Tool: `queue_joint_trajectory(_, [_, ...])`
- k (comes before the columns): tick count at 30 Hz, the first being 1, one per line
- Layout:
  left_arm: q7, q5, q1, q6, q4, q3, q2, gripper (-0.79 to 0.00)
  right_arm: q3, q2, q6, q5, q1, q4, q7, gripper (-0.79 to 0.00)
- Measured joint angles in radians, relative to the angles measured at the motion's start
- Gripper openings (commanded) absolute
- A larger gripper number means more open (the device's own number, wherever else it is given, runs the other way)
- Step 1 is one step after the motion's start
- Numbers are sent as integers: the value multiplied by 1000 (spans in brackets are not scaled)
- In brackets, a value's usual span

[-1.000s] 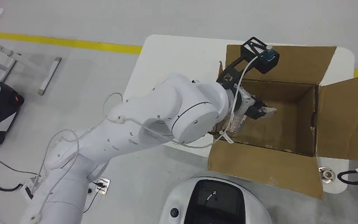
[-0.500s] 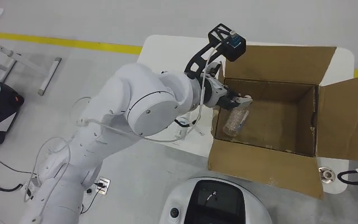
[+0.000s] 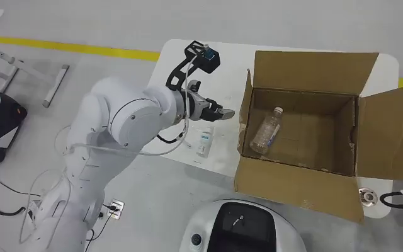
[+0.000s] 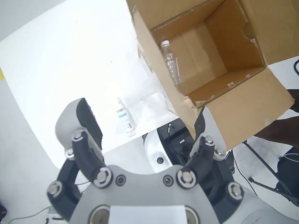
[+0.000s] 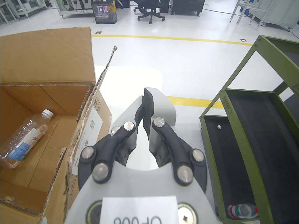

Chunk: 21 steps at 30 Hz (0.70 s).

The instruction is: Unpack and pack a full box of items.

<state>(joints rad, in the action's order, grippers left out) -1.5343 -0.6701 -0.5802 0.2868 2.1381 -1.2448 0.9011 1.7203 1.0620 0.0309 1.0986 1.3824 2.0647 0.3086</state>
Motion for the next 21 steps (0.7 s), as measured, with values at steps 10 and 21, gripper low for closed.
queue_joint_trajectory(10, [40,-48,-176,39,-52,-14,-25,0,0,0,0,0,0,0,0,-785])
queue_joint_trajectory(21, [104,-42,-257,103,-140,58,-25,0,0,0,0,0,0,0,0,-785])
